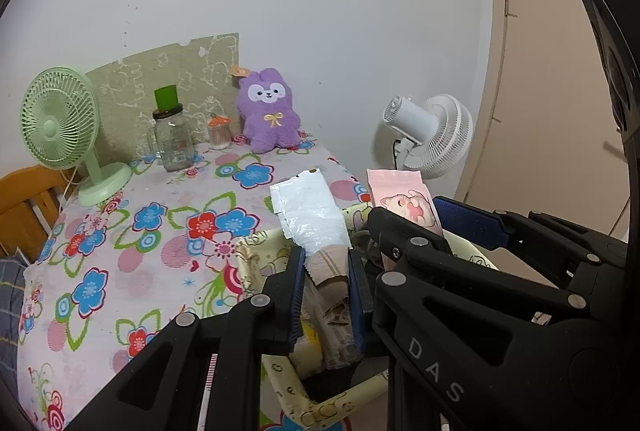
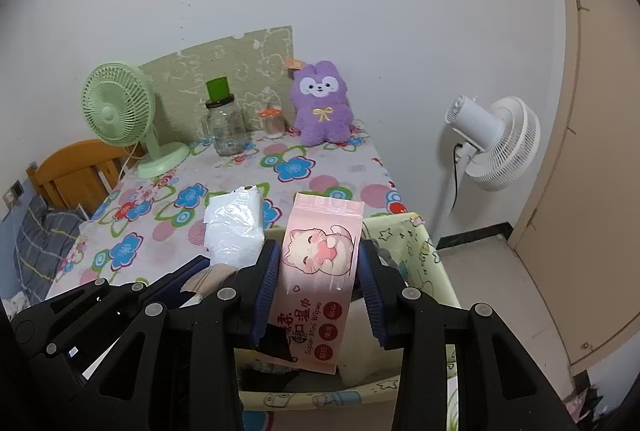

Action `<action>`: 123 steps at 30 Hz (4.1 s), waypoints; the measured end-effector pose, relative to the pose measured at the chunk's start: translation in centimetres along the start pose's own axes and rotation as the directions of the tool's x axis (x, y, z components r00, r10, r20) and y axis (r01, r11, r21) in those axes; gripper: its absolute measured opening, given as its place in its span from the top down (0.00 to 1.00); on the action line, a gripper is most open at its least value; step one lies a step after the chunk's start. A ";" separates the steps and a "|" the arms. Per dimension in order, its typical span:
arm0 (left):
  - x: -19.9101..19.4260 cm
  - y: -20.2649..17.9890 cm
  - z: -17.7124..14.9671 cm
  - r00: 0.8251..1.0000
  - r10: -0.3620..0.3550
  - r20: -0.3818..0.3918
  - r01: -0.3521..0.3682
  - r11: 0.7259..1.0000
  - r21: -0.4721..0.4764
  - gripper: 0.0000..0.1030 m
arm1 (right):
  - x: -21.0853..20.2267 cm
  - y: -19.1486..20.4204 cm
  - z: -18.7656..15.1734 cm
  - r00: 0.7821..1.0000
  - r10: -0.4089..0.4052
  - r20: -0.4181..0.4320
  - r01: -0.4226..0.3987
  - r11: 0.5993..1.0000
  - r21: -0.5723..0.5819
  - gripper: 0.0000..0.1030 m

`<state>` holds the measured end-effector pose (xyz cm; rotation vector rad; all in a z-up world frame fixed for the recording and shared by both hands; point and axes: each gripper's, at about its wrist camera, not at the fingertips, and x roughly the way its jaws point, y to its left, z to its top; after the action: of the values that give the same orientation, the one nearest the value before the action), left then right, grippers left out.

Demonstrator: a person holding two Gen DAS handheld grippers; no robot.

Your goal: Organize soft objects

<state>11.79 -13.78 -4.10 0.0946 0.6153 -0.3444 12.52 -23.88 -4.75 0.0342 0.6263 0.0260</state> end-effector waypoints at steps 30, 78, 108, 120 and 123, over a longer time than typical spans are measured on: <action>4.5 0.0 -1.1 0.990 0.039 -0.138 -0.034 0.999 0.040 0.55 | 4.8 -1.7 -2.0 0.993 0.000 -0.114 0.006 0.998 0.055 0.58; -4.7 3.3 -2.3 0.993 0.117 -0.008 -0.117 0.993 -0.016 0.08 | -2.8 4.4 -2.4 0.999 0.030 0.027 -0.030 0.999 0.015 0.08; -15.5 10.4 -4.5 0.942 0.302 0.145 -0.286 0.951 -0.121 0.00 | -11.7 10.7 -2.9 0.980 0.038 0.196 -0.029 0.998 -0.048 0.04; -17.3 12.0 -5.5 0.920 0.350 0.176 -0.326 0.933 -0.152 0.00 | -13.3 11.1 -3.7 0.971 0.028 0.236 -0.018 0.999 -0.044 0.03; -17.5 12.3 -5.6 0.920 0.349 0.177 -0.323 0.933 -0.162 0.00 | -13.6 11.2 -3.9 0.967 0.028 0.253 -0.017 0.999 -0.045 0.02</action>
<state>-0.43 3.87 1.30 0.0382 0.4067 0.0221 -0.94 -13.08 0.52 0.0039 0.3689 0.0562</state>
